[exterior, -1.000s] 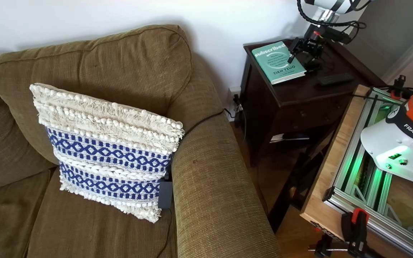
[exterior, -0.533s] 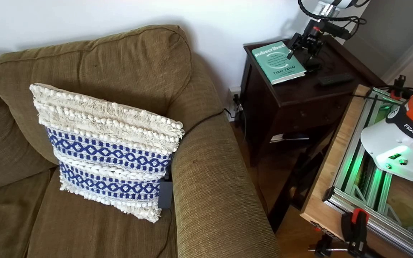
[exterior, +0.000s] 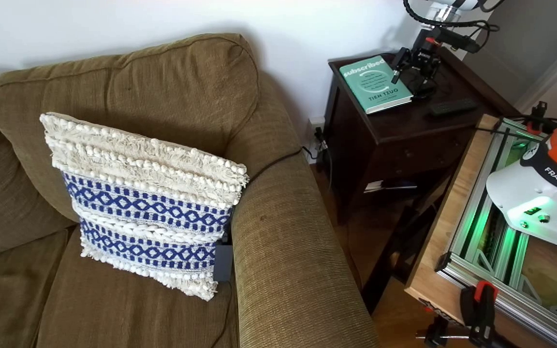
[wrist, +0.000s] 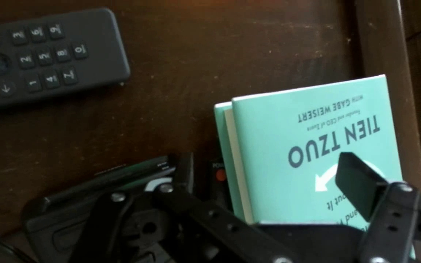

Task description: Put the blue book on the pillow

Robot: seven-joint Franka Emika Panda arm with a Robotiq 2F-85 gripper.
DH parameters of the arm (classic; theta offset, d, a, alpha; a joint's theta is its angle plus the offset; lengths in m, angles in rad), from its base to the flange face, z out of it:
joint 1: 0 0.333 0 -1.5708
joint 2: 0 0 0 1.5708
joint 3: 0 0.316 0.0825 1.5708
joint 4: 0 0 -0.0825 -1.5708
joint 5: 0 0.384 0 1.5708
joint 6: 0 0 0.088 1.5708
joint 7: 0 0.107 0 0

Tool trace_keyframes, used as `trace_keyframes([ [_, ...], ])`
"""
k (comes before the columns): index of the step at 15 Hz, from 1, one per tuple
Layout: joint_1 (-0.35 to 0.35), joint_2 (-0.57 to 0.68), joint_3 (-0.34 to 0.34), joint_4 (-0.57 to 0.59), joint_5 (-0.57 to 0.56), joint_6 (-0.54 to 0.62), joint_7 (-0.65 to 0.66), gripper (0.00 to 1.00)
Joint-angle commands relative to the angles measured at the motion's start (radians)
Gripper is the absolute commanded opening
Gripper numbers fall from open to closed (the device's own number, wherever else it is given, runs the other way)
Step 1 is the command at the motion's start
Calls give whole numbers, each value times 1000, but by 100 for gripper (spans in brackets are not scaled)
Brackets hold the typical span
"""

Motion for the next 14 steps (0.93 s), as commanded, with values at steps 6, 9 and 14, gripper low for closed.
trace_keyframes([
  [6, 2, 5, -4, 28, -5, -122, 57, 100],
  [9, -4, 29, 0, 41, 7, -132, 63, 100],
  [14, -17, 77, 19, 57, 65, -103, 28, 100],
])
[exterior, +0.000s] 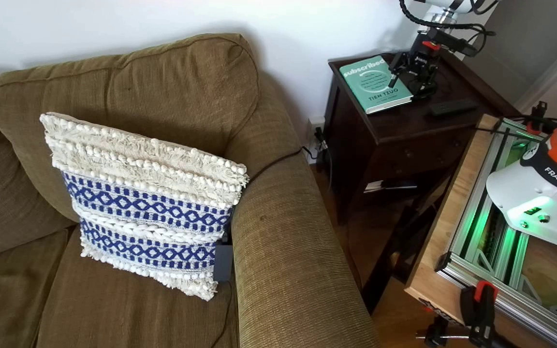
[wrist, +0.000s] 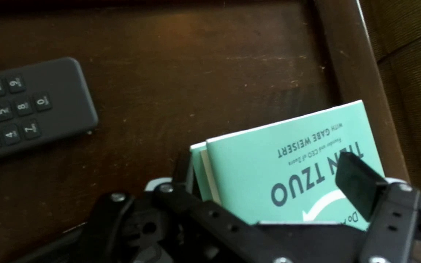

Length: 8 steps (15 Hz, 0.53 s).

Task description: Put the blue book on the pillow

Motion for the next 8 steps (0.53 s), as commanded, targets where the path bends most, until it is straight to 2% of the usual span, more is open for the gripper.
trace_keyframes([
  [1, -18, 55, 15, 41, 49, -3, -15, 100],
  [8, -33, 115, 15, 88, 87, -1, -21, 100],
])
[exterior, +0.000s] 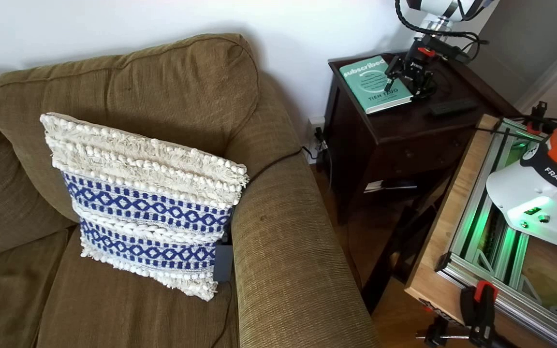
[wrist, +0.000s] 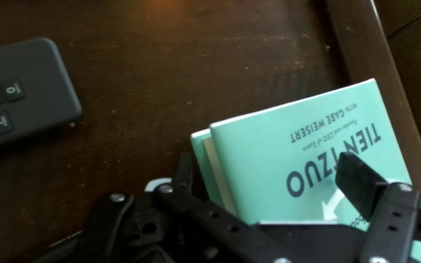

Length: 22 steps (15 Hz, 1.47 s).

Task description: Put the blue book on the pillow

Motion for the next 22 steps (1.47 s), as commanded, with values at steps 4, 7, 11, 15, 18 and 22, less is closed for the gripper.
trace_keyframes([
  [4, -46, 55, 22, 60, 57, -56, -26, 100],
  [7, -70, 58, 28, 84, 87, -144, -23, 100],
  [11, -108, 65, 26, 126, 138, -287, -32, 100],
  [15, -129, 81, 16, 159, 210, -392, -51, 100],
  [18, -132, 101, 9, 169, 257, -421, -55, 77],
  [22, -134, 129, 5, 179, 332, -439, -41, 52],
])
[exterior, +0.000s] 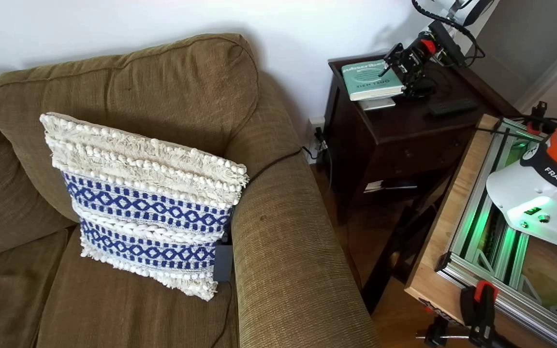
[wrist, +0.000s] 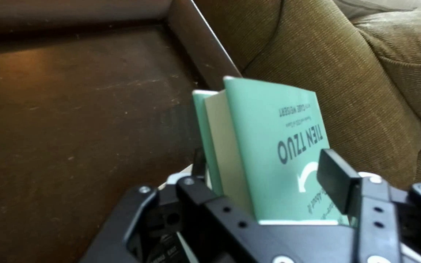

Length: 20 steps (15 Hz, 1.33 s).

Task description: Put the blue book on the pillow

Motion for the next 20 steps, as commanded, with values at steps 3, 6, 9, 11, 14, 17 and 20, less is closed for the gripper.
trace_keyframes([
  [3, -8, 47, -10, 43, 124, -67, 2, 31],
  [6, -7, 42, -26, 54, 159, -128, 9, 21],
  [9, 1, 24, -38, 60, 151, -198, 7, 15],
  [11, 9, 11, -45, 64, 140, -240, -1, 11],
  [14, 23, -12, -51, 58, 124, -292, -11, 7],
  [17, 42, -36, -63, 44, 106, -335, -16, 7],
  [20, 58, -45, -76, 38, 92, -373, -13, 7],
])
